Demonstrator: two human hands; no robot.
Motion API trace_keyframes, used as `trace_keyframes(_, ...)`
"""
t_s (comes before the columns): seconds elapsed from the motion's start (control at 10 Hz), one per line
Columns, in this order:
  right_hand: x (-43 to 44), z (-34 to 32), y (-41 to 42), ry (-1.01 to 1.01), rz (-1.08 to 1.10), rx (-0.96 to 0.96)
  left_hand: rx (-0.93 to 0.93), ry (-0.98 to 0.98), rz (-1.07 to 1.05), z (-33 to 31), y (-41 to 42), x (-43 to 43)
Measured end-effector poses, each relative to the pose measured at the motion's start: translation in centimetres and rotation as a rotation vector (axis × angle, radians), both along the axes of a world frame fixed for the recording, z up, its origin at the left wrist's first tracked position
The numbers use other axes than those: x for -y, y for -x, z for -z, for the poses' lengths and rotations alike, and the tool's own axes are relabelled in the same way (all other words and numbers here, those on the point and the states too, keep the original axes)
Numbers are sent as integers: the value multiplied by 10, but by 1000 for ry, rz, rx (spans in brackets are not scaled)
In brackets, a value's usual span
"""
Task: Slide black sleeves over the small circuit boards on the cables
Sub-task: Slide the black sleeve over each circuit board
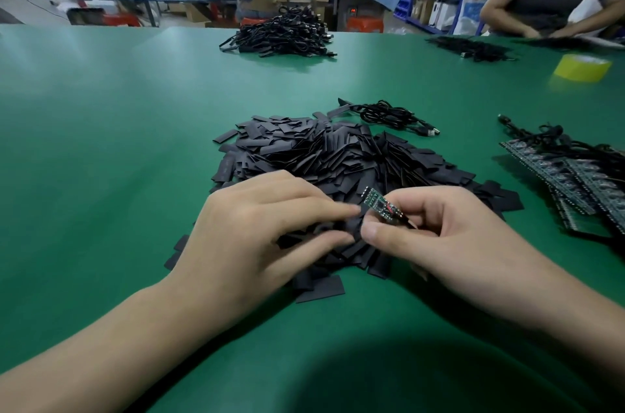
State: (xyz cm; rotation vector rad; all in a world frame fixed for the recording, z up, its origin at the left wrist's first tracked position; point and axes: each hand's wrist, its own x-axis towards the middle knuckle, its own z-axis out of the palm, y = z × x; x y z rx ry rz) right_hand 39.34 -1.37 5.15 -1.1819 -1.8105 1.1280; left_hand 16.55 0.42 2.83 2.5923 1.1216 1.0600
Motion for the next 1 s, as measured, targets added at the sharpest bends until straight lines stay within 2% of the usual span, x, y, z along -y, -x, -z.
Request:
trace_keyframes(0.1,1,0,0,2,-10,19,4,29,-33,-4,1,-1)
trace_keyframes(0.2,0,1,-1,-77,52,130,-65,-42,-11,-4,-1,-4)
trace_keyframes(0.4,-3,3,-4,-257,204,300,-119,33,-66,-5,4,-6)
trace_keyframes(0.7,2,4,0,-377,225,567,-198,-23,-104,-6,-6,-1)
trace_keyframes(1.0,0,3,-5,-509,224,610,-5,87,-75,-7,-6,1)
